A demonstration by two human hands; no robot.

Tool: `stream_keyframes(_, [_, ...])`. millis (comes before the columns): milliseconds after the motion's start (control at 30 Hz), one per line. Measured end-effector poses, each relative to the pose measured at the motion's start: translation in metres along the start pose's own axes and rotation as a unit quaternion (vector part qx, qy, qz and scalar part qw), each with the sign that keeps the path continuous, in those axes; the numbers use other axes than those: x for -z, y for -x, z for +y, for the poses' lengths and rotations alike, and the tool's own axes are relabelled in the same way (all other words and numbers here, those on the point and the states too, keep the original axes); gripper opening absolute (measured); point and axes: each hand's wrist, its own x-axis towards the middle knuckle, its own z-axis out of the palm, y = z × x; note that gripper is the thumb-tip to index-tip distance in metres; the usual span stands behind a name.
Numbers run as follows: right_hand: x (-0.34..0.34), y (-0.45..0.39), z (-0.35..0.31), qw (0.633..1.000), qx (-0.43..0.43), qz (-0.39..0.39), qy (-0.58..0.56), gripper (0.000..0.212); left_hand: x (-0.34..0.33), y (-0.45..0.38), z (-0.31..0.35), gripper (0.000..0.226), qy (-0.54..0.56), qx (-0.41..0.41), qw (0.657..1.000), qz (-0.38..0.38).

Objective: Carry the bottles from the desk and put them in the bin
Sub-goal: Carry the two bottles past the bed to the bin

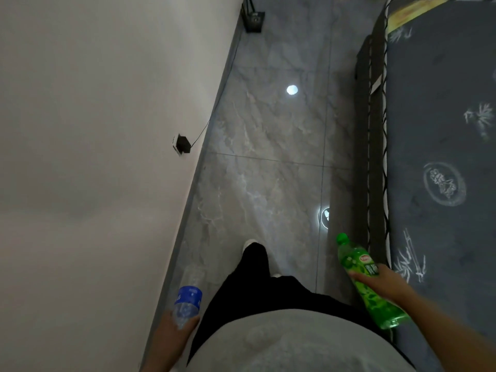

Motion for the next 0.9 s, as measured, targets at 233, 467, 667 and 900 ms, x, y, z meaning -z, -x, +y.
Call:
stream_keyframes(233, [0.017, -0.027, -0.043, 0.999, -0.041, -0.012, -0.031, 0.067, 0.025, -0.083, 0.094, 0.068, -0.058, 0.008, 0.997, -0.048])
stream_keyframes(467, [0.040, -0.040, -0.071, 0.992, -0.111, -0.002, -0.062, 0.071, 0.038, -0.152, 0.224, 0.066, -0.121, -0.088, 0.986, -0.069])
stream_keyframes(667, [0.080, -0.075, -0.101, 0.984, -0.143, -0.014, -0.107, 0.077, 0.023, -0.193, 0.328, 0.060, -0.137, -0.137, 0.978, -0.084])
stream_keyframes(900, [0.171, -0.149, -0.177, 0.988, -0.101, 0.026, -0.118, 0.072, 0.003, -0.227, 0.400, 0.068, -0.137, -0.080, 0.985, -0.074])
